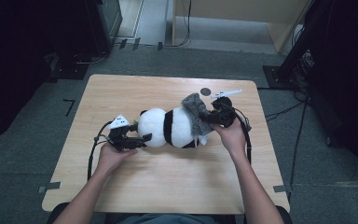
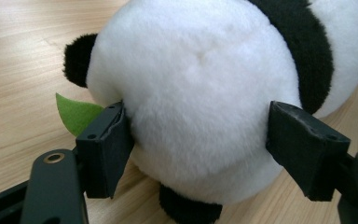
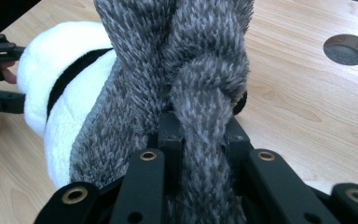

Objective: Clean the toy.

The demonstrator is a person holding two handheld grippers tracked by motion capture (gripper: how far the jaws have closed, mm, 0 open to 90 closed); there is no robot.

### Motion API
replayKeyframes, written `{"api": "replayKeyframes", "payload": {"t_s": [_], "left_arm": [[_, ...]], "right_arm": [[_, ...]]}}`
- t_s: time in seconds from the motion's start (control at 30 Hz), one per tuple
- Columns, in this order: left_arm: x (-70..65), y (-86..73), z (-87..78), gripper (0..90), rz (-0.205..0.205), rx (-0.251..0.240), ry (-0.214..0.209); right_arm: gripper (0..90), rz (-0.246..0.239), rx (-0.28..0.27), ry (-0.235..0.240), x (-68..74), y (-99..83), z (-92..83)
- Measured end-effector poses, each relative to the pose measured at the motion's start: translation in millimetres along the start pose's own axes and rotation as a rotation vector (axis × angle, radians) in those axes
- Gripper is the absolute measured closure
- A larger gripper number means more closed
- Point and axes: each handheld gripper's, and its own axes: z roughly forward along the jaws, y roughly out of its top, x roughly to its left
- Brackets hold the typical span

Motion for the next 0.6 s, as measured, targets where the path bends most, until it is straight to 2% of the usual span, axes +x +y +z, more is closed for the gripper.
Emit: {"api": "replayKeyframes", "payload": {"t_s": [0.13, 0.2, 0.3, 0.43, 0.5, 0.6], "left_arm": [[-1.7, -5.7, 5.3, 19.3, 0.057, 0.043, -0.010], [-3.8, -7.9, 9.2, 17.5, 0.078, 0.034, -0.002], [-4.9, -8.2, 11.3, 17.7, 0.078, 0.024, 0.013], [-7.1, -7.4, 9.1, 32.0, 0.067, 0.032, 0.032], [-7.3, -7.0, 7.9, 38.6, 0.058, 0.028, 0.032], [-7.7, -6.5, 7.1, 43.2, 0.060, 0.022, 0.031]], "right_arm": [[76.2, 0.008, 0.006, -0.022, -3.8, 0.2, 3.3], [76.5, 0.016, 0.008, -0.021, -5.3, 0.0, 5.0], [76.6, 0.018, 0.005, -0.022, -5.0, 0.0, 5.9], [76.8, 0.026, -0.005, -0.011, -5.1, 1.3, 3.2], [77.1, 0.029, -0.030, 0.002, -3.3, 4.2, -2.9], [77.2, 0.022, -0.077, 0.042, 5.9, 10.8, -14.8]]}}
